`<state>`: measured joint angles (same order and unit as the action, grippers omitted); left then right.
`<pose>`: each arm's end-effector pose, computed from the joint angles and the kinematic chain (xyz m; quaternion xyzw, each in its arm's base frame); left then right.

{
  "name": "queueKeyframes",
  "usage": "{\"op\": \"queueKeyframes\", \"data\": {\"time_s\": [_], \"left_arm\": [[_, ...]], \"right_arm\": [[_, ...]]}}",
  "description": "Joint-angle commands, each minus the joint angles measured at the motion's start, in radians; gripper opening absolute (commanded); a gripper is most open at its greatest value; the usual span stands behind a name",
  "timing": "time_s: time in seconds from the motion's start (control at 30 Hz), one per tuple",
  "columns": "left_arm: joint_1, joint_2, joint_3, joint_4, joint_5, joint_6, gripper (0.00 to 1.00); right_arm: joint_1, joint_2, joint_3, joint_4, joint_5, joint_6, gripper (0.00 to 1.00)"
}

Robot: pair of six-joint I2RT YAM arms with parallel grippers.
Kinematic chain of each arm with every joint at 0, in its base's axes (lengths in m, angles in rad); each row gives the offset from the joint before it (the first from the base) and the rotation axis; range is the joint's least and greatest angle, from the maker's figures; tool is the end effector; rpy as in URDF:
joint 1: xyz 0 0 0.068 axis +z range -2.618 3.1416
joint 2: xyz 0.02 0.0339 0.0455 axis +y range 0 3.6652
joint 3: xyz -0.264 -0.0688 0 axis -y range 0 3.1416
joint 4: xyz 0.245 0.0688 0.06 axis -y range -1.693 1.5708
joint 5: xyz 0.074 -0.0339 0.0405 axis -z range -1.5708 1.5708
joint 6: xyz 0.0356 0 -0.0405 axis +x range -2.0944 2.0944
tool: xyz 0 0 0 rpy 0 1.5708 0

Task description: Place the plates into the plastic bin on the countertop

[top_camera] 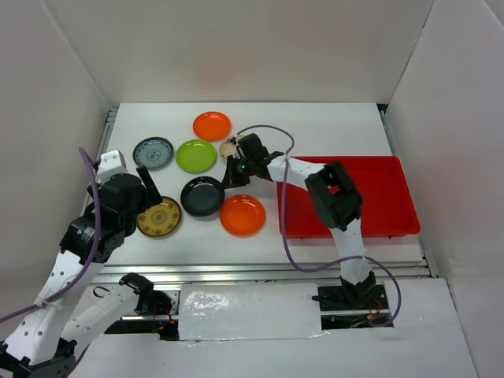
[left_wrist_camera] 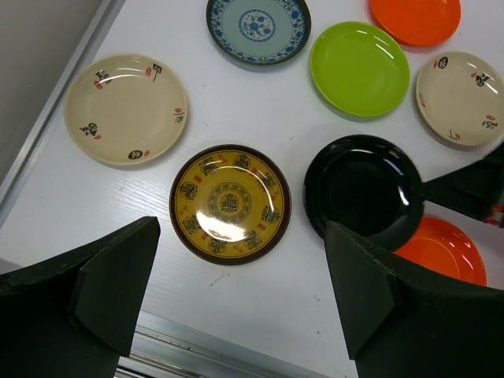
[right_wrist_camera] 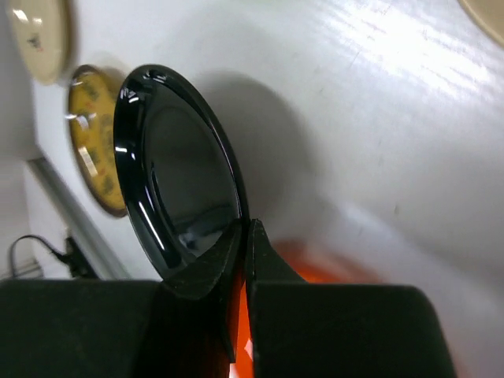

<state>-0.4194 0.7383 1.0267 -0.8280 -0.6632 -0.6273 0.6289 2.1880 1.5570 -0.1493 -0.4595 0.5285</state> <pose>0.1278 -0.0330 0.3660 -0.2450 0.8015 0.0123 0.5453 0.3799 0.2959 0.1582 -0.1327 0.8931 0.3810 0.1989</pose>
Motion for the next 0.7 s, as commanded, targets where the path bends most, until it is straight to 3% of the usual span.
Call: {"op": "queueKeyframes", "data": {"time_s": [0.0,0.13,0.33,0.5,0.67], "left_arm": [[0.005,0.006,-0.001,0.040,-0.006,0.021,0.99],[0.005,0.018,0.001,0.036,-0.010,0.015,0.99],[0.010,0.065,0.035,0.003,-0.015,-0.044,0.99],[0.059,0.168,0.084,0.030,0.167,-0.098,0.99],[0.067,0.328,0.047,0.179,0.339,-0.152,0.99]], "right_arm": [[-0.027,-0.262,-0.085,0.145,0.039,0.091,0.00],[-0.119,-0.437,-0.211,0.177,0.158,0.166,0.00],[-0.297,-0.678,-0.444,0.060,0.289,0.192,0.00],[-0.520,-0.955,-0.763,0.122,0.309,0.232,0.00],[-0.655,-1.065,-0.899,0.129,0.283,0.222,0.00]]}}
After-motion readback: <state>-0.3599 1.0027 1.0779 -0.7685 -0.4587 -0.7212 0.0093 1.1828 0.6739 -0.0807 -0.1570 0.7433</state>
